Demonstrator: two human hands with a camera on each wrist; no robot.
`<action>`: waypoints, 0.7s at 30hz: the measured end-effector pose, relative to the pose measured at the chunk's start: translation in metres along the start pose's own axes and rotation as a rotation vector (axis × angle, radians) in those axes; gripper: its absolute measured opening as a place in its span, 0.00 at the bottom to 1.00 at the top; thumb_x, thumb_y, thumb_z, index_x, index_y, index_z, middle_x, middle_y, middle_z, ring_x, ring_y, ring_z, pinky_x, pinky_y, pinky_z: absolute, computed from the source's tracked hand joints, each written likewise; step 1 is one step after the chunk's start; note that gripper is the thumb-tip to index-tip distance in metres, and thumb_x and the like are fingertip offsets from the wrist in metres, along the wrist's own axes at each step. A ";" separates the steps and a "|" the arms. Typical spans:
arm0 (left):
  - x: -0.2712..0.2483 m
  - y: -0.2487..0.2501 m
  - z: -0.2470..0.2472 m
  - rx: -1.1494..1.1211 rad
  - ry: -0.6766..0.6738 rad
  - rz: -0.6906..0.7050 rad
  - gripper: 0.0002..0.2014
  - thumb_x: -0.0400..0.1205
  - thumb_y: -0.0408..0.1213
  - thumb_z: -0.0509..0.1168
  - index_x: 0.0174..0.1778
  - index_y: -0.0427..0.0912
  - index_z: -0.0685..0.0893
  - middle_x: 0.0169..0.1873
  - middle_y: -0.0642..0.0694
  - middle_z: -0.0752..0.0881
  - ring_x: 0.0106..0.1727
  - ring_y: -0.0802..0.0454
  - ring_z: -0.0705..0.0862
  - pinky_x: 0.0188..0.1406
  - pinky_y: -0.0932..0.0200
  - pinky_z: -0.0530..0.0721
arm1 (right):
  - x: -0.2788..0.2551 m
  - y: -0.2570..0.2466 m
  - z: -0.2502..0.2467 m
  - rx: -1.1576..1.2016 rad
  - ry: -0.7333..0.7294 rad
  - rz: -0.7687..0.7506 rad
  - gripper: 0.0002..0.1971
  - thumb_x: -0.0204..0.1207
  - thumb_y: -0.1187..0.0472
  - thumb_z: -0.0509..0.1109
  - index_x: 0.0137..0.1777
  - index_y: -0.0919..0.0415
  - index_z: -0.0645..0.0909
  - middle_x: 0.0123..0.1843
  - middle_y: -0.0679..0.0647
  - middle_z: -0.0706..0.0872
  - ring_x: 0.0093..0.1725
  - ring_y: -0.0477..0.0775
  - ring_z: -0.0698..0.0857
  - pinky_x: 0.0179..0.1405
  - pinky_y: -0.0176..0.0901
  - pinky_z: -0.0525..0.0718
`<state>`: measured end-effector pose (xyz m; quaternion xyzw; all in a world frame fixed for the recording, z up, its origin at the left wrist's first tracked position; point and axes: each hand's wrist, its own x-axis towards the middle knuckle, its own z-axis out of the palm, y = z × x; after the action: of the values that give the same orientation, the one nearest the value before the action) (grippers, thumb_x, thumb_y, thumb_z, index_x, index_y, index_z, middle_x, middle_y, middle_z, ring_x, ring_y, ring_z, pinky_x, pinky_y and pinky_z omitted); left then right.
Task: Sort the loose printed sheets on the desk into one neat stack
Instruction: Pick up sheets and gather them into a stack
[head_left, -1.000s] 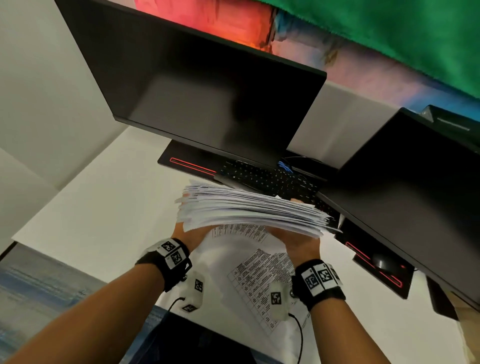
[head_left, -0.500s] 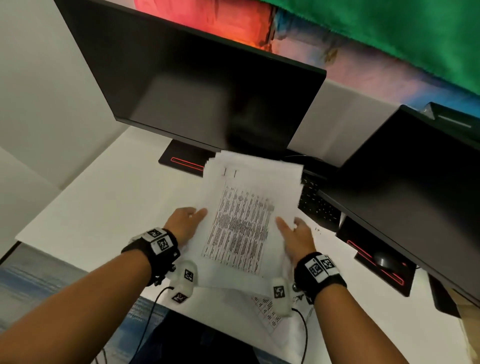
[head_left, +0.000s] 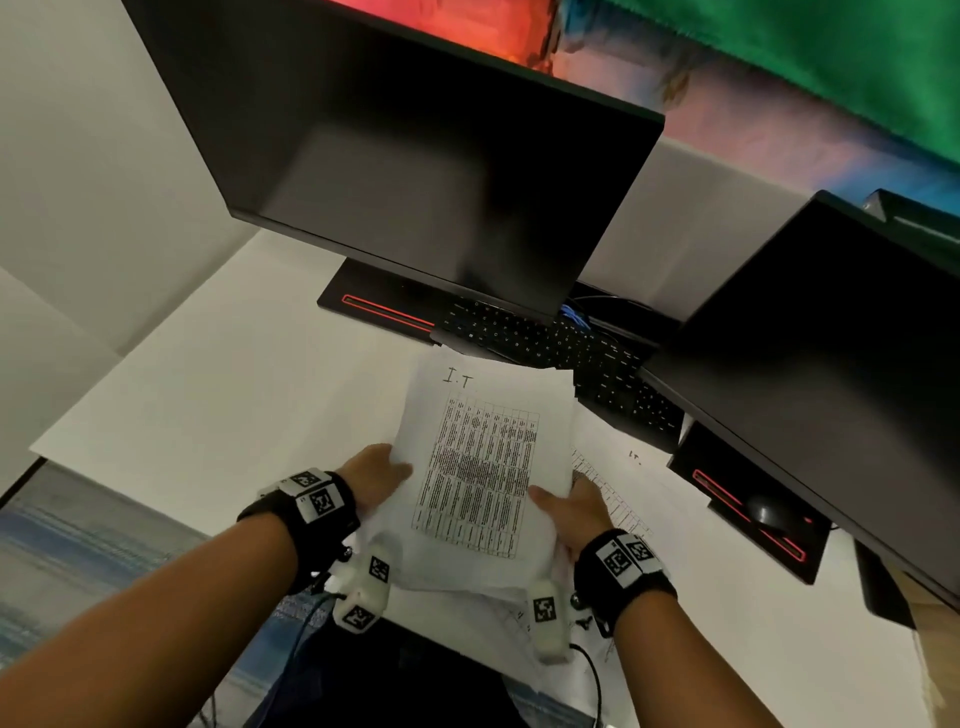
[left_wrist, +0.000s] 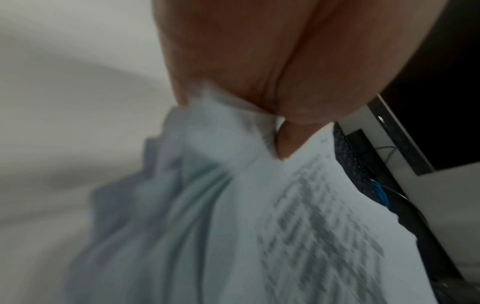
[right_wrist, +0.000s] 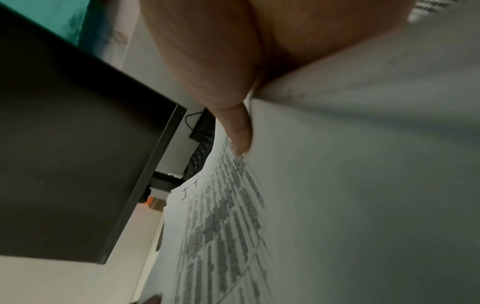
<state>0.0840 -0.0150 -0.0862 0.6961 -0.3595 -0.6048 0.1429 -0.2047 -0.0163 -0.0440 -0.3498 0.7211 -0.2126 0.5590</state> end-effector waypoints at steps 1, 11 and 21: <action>-0.015 0.013 -0.003 -0.006 0.003 0.000 0.23 0.70 0.48 0.69 0.57 0.36 0.84 0.50 0.36 0.91 0.51 0.35 0.91 0.56 0.34 0.88 | 0.002 -0.001 -0.003 0.001 0.012 0.000 0.17 0.75 0.64 0.79 0.62 0.62 0.83 0.54 0.57 0.90 0.51 0.57 0.90 0.48 0.49 0.90; -0.024 0.026 0.006 0.271 0.205 0.125 0.20 0.80 0.37 0.72 0.67 0.42 0.78 0.56 0.43 0.87 0.50 0.45 0.85 0.50 0.53 0.83 | -0.006 0.014 -0.038 -0.292 0.630 0.488 0.58 0.66 0.39 0.80 0.86 0.63 0.51 0.83 0.65 0.61 0.80 0.68 0.63 0.79 0.64 0.63; -0.019 0.024 -0.007 0.321 0.179 0.133 0.20 0.79 0.37 0.73 0.66 0.40 0.79 0.57 0.41 0.87 0.56 0.41 0.86 0.60 0.46 0.84 | 0.003 0.028 -0.060 -0.256 0.565 0.487 0.59 0.59 0.39 0.85 0.83 0.65 0.57 0.78 0.67 0.68 0.74 0.72 0.73 0.72 0.64 0.76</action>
<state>0.0823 -0.0204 -0.0551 0.7356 -0.4823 -0.4647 0.1013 -0.2695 -0.0050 -0.0480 -0.1631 0.9291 -0.0704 0.3243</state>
